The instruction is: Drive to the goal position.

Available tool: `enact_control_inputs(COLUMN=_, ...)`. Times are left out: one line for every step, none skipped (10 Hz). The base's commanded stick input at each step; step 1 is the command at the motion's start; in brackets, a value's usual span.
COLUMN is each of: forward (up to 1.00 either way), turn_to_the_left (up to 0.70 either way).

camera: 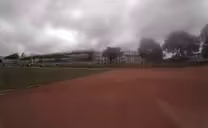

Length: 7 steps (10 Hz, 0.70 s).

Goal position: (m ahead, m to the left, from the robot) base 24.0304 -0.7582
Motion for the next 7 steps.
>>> enact_control_inputs(forward=0.70, turn_to_the_left=0.00)
enact_control_inputs(forward=0.70, turn_to_the_left=0.00)
enact_control_inputs(forward=0.70, turn_to_the_left=0.00)
enact_control_inputs(forward=0.70, turn_to_the_left=0.00)
enact_control_inputs(forward=0.70, turn_to_the_left=0.00)
enact_control_inputs(forward=0.70, turn_to_the_left=0.00)
enact_control_inputs(forward=0.70, turn_to_the_left=0.00)
